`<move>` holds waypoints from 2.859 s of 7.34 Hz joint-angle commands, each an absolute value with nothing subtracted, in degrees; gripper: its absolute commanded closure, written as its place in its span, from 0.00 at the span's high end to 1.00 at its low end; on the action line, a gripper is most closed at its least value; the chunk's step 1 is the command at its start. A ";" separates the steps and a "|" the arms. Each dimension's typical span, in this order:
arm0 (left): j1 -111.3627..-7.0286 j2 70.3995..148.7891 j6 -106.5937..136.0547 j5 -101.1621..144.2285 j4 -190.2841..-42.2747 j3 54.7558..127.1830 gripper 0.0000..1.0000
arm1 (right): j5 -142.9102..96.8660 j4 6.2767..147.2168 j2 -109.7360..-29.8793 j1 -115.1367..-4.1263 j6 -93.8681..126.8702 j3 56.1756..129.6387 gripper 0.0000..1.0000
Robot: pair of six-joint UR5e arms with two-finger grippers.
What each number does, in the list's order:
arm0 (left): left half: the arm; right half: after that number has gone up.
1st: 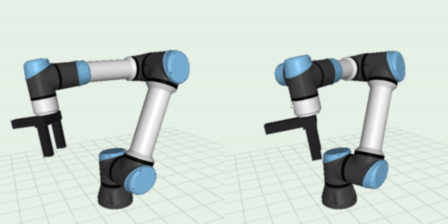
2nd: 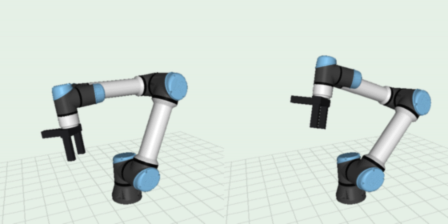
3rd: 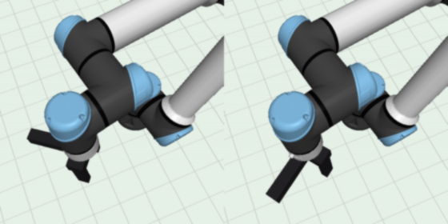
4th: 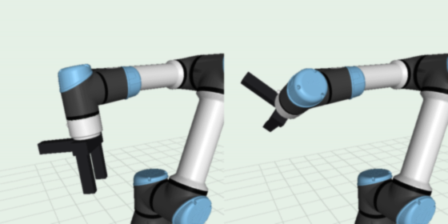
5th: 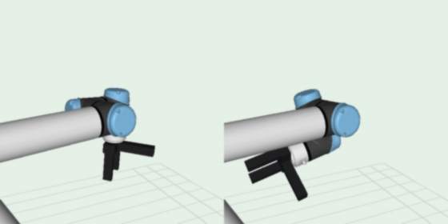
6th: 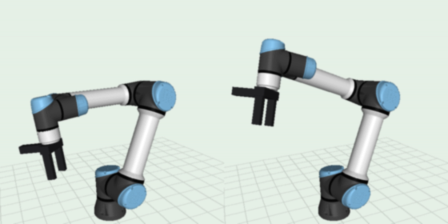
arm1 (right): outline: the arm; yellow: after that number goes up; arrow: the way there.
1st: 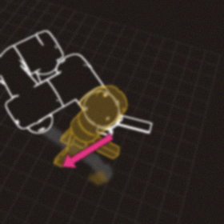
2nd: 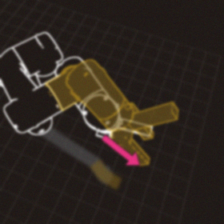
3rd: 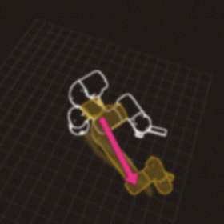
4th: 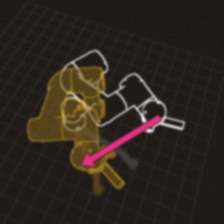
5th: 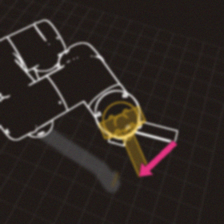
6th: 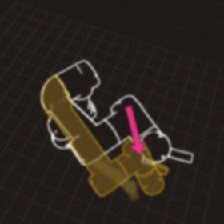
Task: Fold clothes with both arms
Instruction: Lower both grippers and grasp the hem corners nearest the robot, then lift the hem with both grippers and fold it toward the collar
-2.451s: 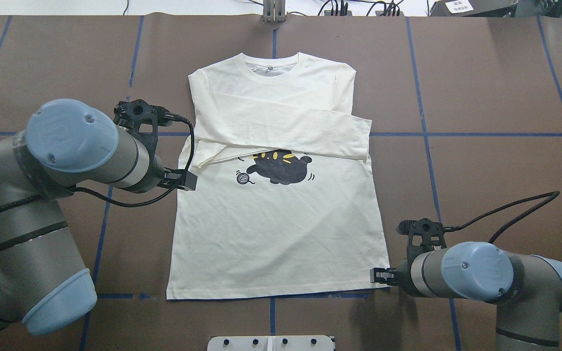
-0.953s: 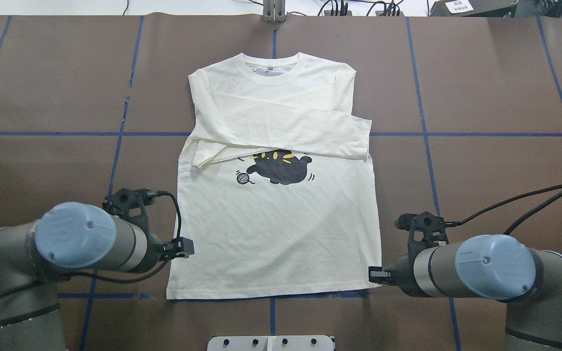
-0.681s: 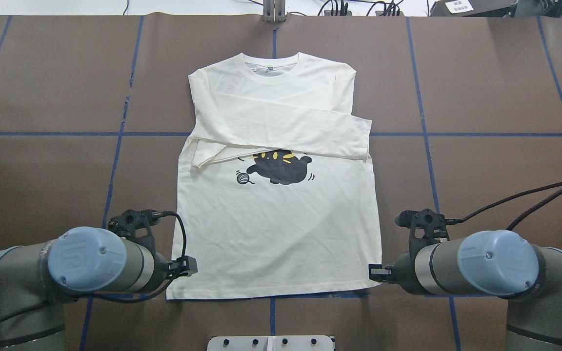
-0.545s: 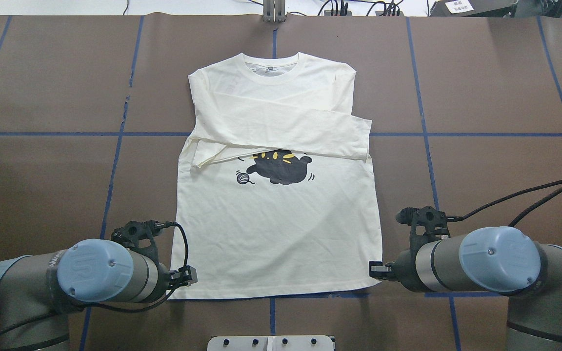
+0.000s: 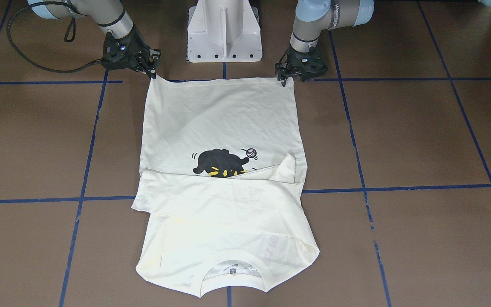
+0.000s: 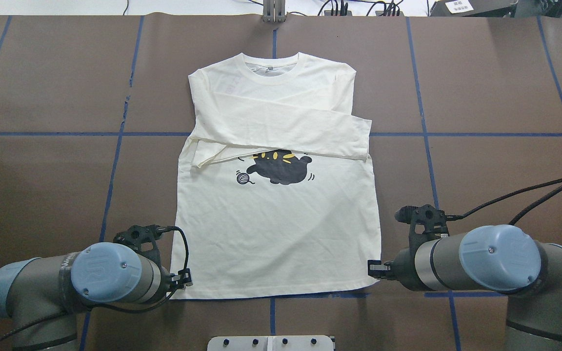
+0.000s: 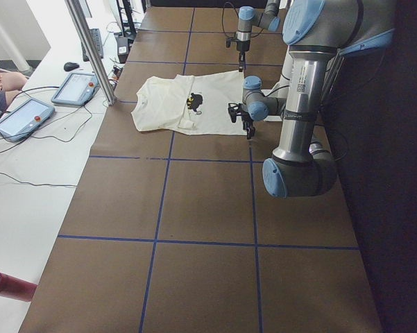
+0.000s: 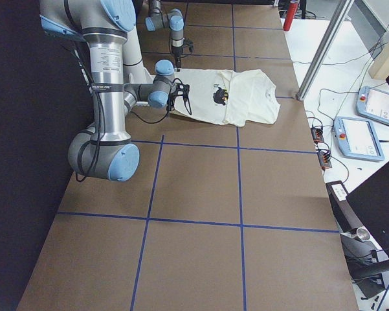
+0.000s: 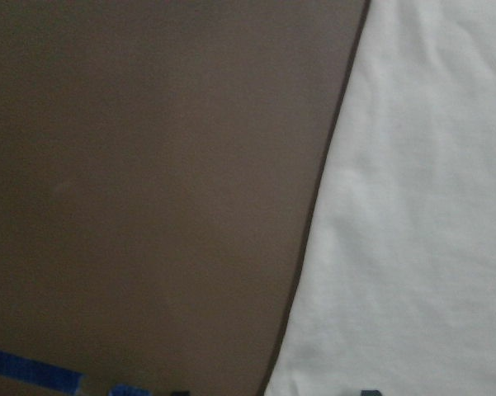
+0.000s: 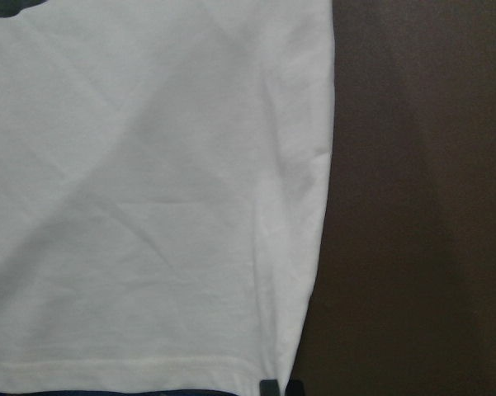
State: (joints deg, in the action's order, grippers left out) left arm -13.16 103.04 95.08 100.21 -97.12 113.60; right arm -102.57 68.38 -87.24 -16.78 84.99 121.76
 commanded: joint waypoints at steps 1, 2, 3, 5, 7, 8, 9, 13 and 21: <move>-13.10 103.36 95.10 100.28 -97.12 113.38 0.42 | -103.53 68.38 -87.28 -17.14 84.99 121.99 0.00; -13.10 103.36 95.10 100.28 -97.12 113.47 0.24 | -104.41 68.38 -87.28 -17.83 84.99 121.99 0.00; -13.10 103.45 95.10 100.37 -97.12 113.55 0.07 | -104.76 68.38 -87.36 -18.19 84.99 121.99 0.00; -13.18 103.45 95.10 100.46 -97.12 114.34 0.00 | -106.16 68.38 -87.45 -19.15 84.90 121.99 0.00; -13.62 102.66 95.01 100.55 -96.95 117.49 0.00 | -111.07 68.38 -88.06 -22.92 84.73 122.95 0.00; -13.54 102.83 94.49 100.63 -92.85 120.64 0.00 | -112.83 68.47 -89.02 -23.37 84.73 124.96 0.00; -13.27 102.83 94.05 100.55 -87.59 124.85 0.00 | -114.59 68.47 -90.86 -23.38 84.73 127.42 0.00; -7.32 102.92 91.67 100.55 -82.98 134.89 0.00 | -121.01 68.47 -98.43 -19.88 84.81 136.66 0.00; -25.45 107.66 80.78 103.87 -81.03 131.68 0.00 | -123.49 68.20 -83.61 -38.89 82.54 122.90 0.00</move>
